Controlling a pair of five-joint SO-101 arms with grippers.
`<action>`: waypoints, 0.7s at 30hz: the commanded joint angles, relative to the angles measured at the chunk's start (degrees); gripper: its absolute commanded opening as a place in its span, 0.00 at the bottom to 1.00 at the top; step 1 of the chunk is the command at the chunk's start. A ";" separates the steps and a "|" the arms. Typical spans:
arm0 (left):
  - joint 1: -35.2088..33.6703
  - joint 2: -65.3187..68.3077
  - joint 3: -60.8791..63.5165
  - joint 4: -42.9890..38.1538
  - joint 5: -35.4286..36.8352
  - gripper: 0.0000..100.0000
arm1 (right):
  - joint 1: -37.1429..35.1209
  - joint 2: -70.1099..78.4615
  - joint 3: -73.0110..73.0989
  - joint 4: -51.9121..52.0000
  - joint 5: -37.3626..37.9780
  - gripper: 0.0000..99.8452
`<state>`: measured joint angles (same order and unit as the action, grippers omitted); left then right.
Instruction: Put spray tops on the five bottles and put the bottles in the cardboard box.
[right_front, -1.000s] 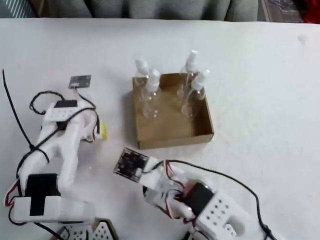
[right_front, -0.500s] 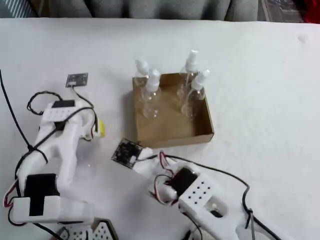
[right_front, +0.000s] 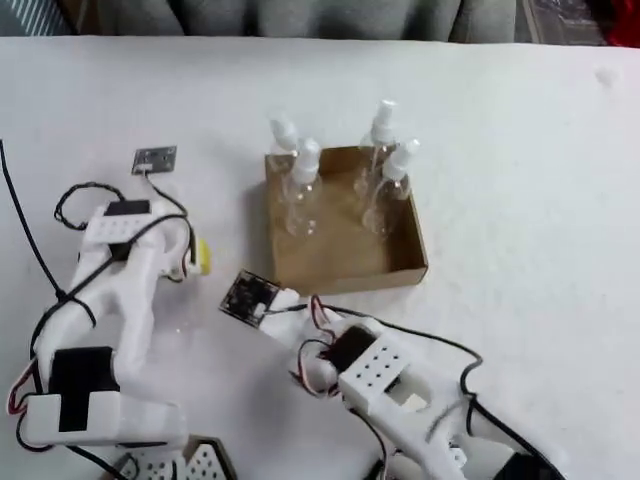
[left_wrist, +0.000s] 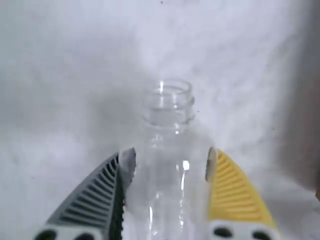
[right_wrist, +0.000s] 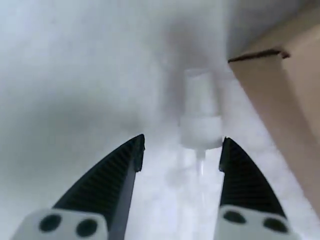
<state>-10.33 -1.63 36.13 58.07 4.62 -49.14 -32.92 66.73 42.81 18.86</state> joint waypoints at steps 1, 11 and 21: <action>-0.48 -3.03 -1.67 -1.23 0.09 0.02 | 2.59 2.15 -3.08 -4.44 0.62 0.19; -0.48 -3.03 -1.58 -1.23 0.09 0.02 | 2.51 9.10 -3.25 -9.19 0.62 0.16; -0.57 -3.12 -1.58 -1.23 0.09 0.02 | 1.54 9.10 -6.42 -3.38 0.18 0.01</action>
<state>-10.33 -1.63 36.13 58.07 4.62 -47.12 -23.52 64.62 35.34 18.86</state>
